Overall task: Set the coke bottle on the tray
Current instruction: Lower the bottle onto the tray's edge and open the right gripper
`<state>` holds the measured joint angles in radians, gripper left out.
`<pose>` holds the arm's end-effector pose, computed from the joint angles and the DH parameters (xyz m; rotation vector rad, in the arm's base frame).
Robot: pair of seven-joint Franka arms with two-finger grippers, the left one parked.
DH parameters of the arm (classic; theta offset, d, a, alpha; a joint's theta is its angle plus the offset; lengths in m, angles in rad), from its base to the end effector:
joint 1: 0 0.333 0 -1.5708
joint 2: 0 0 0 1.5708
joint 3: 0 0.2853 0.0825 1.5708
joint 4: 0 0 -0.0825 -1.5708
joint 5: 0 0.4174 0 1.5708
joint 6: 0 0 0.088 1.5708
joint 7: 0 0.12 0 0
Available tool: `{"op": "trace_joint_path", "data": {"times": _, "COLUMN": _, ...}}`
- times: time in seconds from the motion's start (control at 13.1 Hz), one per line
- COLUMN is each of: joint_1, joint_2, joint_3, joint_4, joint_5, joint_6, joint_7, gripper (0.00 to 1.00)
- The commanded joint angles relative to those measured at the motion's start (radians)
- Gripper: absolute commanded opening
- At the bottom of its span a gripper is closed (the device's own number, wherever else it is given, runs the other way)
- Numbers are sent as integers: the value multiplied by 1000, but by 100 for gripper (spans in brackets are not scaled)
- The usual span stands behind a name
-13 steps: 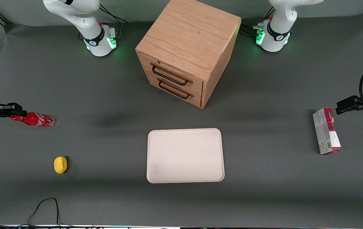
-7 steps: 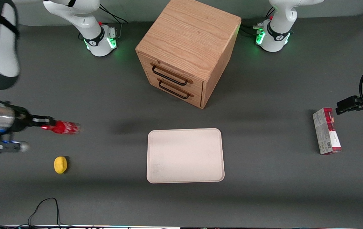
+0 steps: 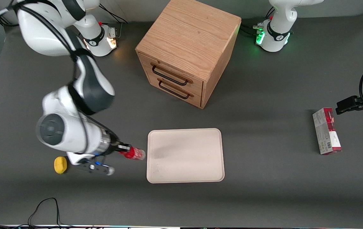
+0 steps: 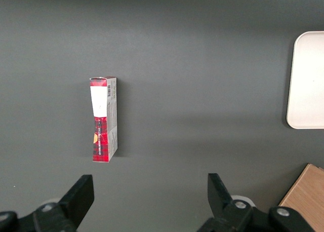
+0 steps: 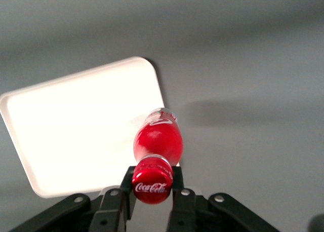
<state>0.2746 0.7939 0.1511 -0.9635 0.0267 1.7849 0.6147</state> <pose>0.7224 0.2885 0.3649 -2.9862 0.3613 0.0526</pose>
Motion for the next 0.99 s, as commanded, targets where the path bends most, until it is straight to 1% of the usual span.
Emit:
{"op": "trace_joint_path", "data": {"times": 0.0, "joint_1": 50, "joint_2": 126, "joint_3": -8, "joint_4": 113, "joint_5": -74, "joint_6": 101, "joint_7": 89, "gripper": 0}}
{"op": "trace_joint_path", "data": {"times": 0.08, "joint_1": 64, "joint_2": 157, "joint_3": -8, "joint_4": 133, "joint_5": -111, "joint_6": 116, "joint_7": 117, "gripper": 0}}
{"op": "trace_joint_path", "data": {"times": 0.15, "joint_1": 74, "joint_2": 171, "joint_3": -7, "joint_4": 140, "joint_5": -126, "joint_6": 128, "joint_7": 129, "gripper": 0}}
{"op": "trace_joint_path", "data": {"times": 0.84, "joint_1": 92, "joint_2": 186, "joint_3": -10, "joint_4": 138, "joint_5": -129, "joint_6": 149, "joint_7": 151, "gripper": 0}}
{"op": "trace_joint_path", "data": {"times": 0.92, "joint_1": 92, "joint_2": 186, "joint_3": -10, "joint_4": 138, "joint_5": -129, "joint_6": 149, "joint_7": 151, "gripper": 2}}
